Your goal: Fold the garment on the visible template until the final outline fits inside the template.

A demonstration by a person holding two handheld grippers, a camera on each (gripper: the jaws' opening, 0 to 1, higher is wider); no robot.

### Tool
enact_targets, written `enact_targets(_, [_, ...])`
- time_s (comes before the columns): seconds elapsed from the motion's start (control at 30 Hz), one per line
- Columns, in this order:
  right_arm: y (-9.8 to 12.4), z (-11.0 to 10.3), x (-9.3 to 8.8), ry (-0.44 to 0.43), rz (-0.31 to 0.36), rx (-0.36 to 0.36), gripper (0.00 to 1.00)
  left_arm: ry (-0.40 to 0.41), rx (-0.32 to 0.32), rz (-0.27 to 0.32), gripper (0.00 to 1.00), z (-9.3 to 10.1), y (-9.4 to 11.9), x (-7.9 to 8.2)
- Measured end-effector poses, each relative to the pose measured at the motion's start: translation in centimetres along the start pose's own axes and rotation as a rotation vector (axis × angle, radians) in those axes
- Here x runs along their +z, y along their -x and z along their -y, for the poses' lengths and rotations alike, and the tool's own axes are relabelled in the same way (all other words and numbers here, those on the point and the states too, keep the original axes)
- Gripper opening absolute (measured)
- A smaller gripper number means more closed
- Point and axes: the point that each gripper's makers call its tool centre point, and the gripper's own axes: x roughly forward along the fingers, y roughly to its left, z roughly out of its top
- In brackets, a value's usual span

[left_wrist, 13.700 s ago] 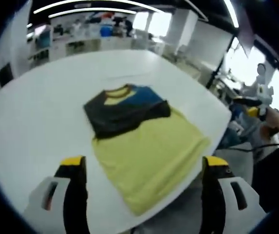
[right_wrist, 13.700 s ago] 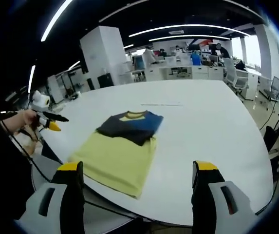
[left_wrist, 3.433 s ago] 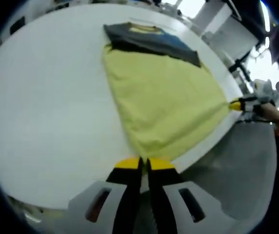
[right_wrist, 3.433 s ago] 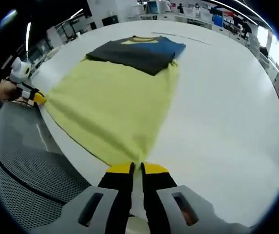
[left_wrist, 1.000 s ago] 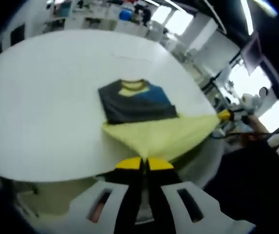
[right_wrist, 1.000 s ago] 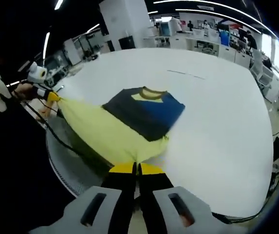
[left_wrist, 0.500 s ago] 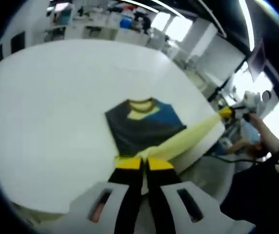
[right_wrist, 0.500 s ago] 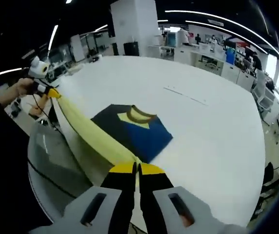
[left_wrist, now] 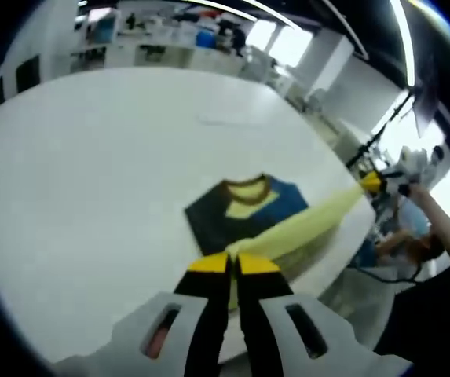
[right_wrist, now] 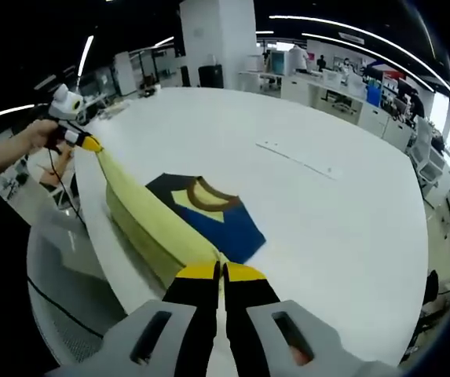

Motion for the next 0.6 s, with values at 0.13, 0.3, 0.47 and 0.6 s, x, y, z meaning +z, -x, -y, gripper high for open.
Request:
enact_targets(0.13, [-1.3, 0.9, 0.2, -0.005, -0.011, 0.003, 0.02, 0.014, 0.002, -0.012, 0.00, -1.1, -1.5, 0.6])
enact_targets(0.3, [-2.9, 2.0, 0.2, 0.000, -0.036, 0.002, 0.02, 0.023, 0.002, -0.036, 0.00, -2.2, -3.3, 1.1])
enact_targets(0.47, [-4.4, 2.8, 0.2, -0.001, -0.054, 0.008, 0.02, 0.036, 0.006, -0.056, 0.00, -3.4, -4.8, 1.3])
enact_targets(0.6, [-5.8, 3.4, 0.1, -0.011, -0.071, 0.015, 0.02, 0.051, 0.012, -0.077, 0.00, -4.3, -5.9, 1.0])
